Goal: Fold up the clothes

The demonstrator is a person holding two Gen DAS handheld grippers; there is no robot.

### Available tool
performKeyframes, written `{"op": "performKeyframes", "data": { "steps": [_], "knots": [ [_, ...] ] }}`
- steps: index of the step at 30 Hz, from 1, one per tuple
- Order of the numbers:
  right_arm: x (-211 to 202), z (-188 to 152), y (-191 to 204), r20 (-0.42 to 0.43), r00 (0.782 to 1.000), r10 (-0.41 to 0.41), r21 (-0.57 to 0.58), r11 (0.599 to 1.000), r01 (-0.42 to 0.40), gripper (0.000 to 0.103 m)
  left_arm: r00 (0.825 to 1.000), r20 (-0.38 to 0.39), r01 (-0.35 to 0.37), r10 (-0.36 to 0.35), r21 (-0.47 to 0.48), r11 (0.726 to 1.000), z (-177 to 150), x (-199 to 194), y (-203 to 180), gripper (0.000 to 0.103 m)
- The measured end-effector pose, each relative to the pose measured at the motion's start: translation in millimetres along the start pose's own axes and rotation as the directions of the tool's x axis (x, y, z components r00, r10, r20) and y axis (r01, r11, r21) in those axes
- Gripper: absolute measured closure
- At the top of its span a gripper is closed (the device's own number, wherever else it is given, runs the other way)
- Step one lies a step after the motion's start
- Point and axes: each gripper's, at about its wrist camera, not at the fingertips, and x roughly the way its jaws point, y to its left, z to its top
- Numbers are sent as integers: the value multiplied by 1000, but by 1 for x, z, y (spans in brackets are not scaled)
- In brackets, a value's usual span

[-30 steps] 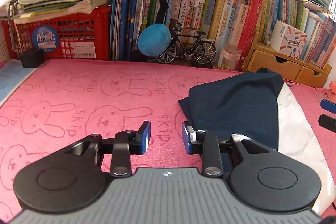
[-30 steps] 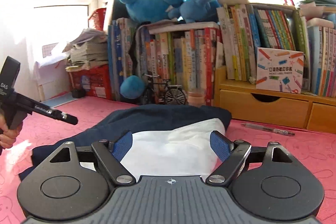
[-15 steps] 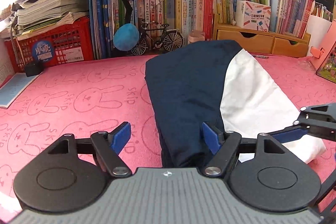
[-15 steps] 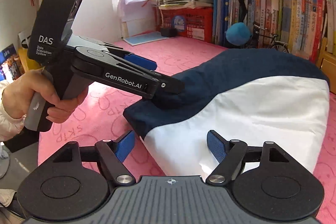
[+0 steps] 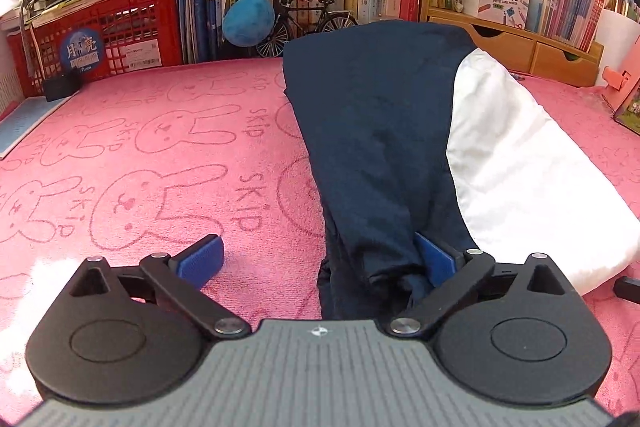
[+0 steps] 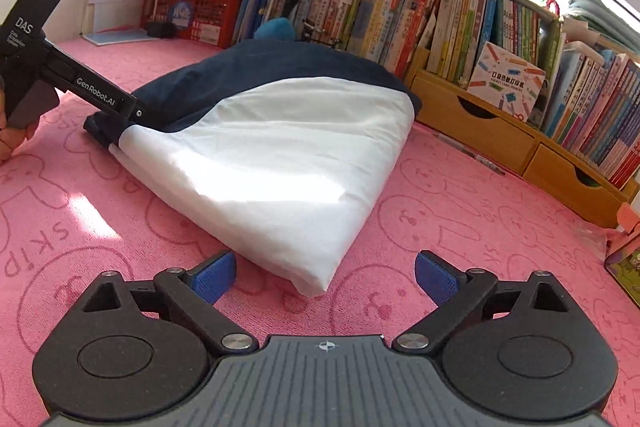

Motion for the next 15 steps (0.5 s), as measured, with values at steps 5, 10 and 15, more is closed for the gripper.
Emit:
{"op": "performKeyframes", "data": {
  "steps": [5,10,15],
  "knots": [
    [10,8,6,17,995,-98,-37,994,98,4,1000,-3,4,-4,13,1000,0,1,0,0],
    [4,-11,-20,2,983,-182,-57,982,182,1,1000,-6,20,-20,30,999,1,2,2,0],
    [-6,-25,-45,-62,967,-247,1,969,248,1,1000,-4,18,-18,28,999,1,2,2,0]
  ]
}}
